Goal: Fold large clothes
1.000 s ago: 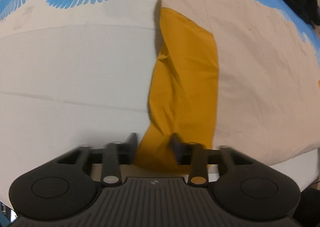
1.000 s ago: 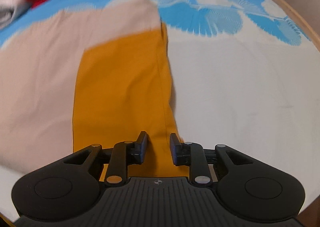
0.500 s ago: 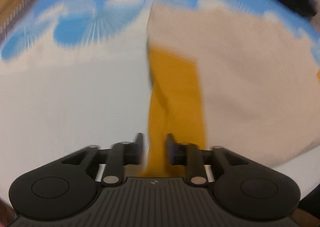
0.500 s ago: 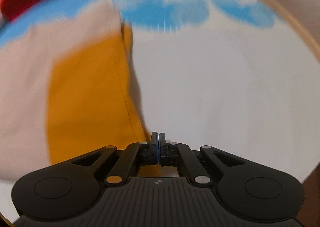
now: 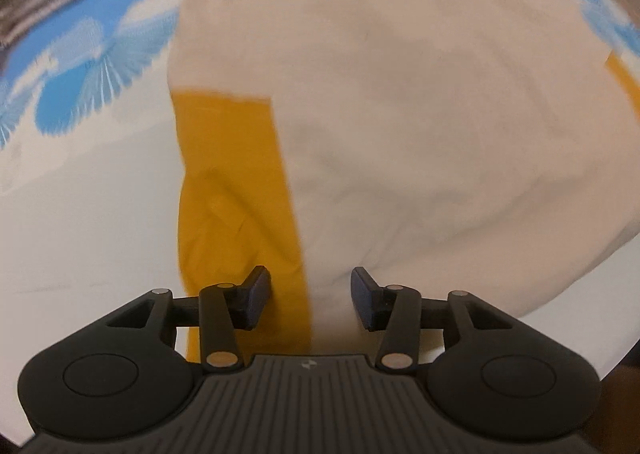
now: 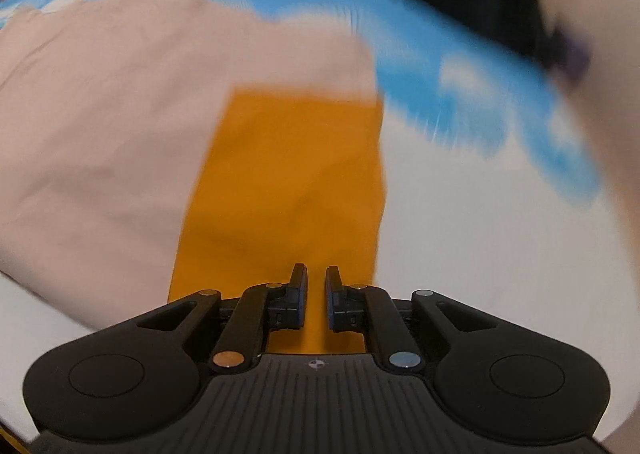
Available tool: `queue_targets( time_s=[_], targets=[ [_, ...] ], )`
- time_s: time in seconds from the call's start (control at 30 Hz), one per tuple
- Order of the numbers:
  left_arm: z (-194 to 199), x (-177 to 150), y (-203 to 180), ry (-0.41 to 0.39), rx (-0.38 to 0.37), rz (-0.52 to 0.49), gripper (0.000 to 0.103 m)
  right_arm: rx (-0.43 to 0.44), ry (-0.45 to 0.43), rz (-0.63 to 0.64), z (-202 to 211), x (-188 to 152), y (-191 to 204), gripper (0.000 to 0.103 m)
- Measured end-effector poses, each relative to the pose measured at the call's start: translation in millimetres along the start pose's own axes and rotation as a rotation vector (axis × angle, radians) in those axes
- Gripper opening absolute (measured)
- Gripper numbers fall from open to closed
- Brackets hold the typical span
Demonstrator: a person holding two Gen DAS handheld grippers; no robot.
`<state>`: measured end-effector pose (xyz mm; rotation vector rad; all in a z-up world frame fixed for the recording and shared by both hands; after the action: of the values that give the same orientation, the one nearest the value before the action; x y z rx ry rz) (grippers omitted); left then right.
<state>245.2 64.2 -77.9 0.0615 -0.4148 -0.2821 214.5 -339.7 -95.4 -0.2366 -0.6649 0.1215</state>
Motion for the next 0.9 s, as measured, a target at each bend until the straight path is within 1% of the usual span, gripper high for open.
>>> queue_targets(
  time_s=[0.1, 0.2, 0.27, 0.37, 0.43, 0.47, 0.5, 0.53, 0.6, 0.63, 0.67, 0.7, 0.73, 0.77, 0.8, 0.87, 0.9],
  targets=[
    [28, 3, -10, -0.115, 0.025, 0.028, 0.051, -0.058, -0.149, 0.013, 29, 9, 8, 0.009],
    [65, -3, -19, -0.217, 0.042, 0.053, 0.053, -0.072, -0.289, -0.051, 69, 17, 8, 0.009],
    [90, -6, -28, -0.282, 0.045, 0.075, 0.058, -0.066, -0.379, -0.118, 99, 22, 1, 0.009],
    [128, -13, -37, -0.363, 0.038, 0.093, 0.061, -0.040, -0.511, -0.232, 146, 23, -10, 0.010],
    [154, -18, -48, -0.409, 0.033, 0.100, 0.061, -0.014, -0.569, -0.279, 175, 21, -14, 0.012],
    [158, -23, -51, -0.425, 0.025, 0.105, 0.061, 0.012, -0.588, -0.297, 184, 18, -16, 0.014],
    [166, -27, -53, -0.443, 0.013, 0.112, 0.061, 0.036, -0.604, -0.313, 194, 15, -15, 0.019],
    [173, -33, -56, -0.463, -0.003, 0.120, 0.061, 0.057, -0.616, -0.325, 201, 10, -12, 0.027],
    [178, -48, -64, -0.501, -0.030, 0.124, 0.061, 0.098, -0.611, -0.335, 207, -1, -5, 0.036],
    [177, -56, -70, -0.519, -0.041, 0.114, 0.056, 0.110, -0.603, -0.330, 208, -7, 0, 0.037],
    [173, -67, -76, -0.545, -0.046, 0.101, 0.042, 0.112, -0.587, -0.325, 203, -14, 6, 0.037],
    [166, -77, -81, -0.558, -0.045, 0.093, 0.035, 0.114, -0.552, -0.325, 196, -24, 11, 0.037],
    [156, -87, -86, -0.551, -0.045, 0.079, 0.027, 0.120, -0.511, -0.324, 187, -29, 16, 0.037],
    [143, -91, -93, -0.483, -0.027, 0.069, 0.016, 0.117, -0.452, -0.321, 180, -34, 21, 0.037],
    [134, -92, -95, -0.440, -0.021, 0.087, 0.013, 0.105, -0.420, -0.324, 173, -36, 23, 0.037],
    [127, -90, -96, -0.428, -0.067, 0.153, 0.014, 0.104, -0.413, -0.323, 168, -38, 28, 0.037],
    [125, -88, -97, -0.422, -0.066, 0.162, 0.014, 0.093, -0.404, -0.314, 166, -37, 30, 0.037]
  ],
)
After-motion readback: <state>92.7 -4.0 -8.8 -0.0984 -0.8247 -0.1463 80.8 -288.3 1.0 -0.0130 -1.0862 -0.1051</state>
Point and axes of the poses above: each gripper's, at about its wrist camera, not at the fingertips, and z roughly against the way its jaws point, y to its left, x to its top, the point moved 1 cm from there along -z, roughly the way its jaws point, and after that the axes turned 2 degrees about x, right-handed, at the moved point
